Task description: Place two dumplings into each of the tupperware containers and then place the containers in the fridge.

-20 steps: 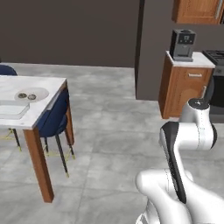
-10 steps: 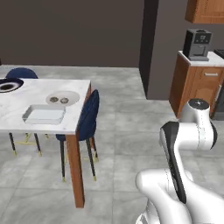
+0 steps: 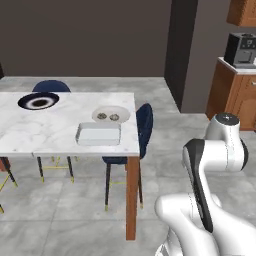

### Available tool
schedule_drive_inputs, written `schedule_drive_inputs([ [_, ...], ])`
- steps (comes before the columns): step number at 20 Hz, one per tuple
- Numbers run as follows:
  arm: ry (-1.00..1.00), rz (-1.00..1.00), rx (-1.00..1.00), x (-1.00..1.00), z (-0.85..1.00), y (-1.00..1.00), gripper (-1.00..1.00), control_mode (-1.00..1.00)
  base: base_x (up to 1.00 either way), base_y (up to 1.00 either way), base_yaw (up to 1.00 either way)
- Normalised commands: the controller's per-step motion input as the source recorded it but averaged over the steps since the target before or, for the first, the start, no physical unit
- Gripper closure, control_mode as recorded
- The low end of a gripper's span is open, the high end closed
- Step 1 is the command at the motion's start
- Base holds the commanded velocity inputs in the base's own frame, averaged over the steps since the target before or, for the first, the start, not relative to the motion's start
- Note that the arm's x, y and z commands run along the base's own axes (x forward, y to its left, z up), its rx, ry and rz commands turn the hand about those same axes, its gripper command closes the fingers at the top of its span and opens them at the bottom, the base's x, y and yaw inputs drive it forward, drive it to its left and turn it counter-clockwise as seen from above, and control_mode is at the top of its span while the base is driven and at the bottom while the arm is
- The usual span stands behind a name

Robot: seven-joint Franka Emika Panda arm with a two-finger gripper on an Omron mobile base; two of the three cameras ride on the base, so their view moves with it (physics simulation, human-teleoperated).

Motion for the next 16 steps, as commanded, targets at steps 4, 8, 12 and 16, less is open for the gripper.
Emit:
schedule_drive_inputs([
  [4,0.00,0.00,0.00,0.00,0.00,0.00,-1.00,1.00,0.37,1.00,-0.09],
  [8,0.00,0.00,0.00,0.00,0.00,0.00,-1.00,1.00,0.61,0.82,-0.04],
  [12,0.00,0.00,0.00,0.00,0.00,0.00,-1.00,1.00,0.83,0.51,0.00],
  [16,0.00,0.00,0.00,0.00,0.00,0.00,-1.00,1.00,0.88,0.09,0.00],
])
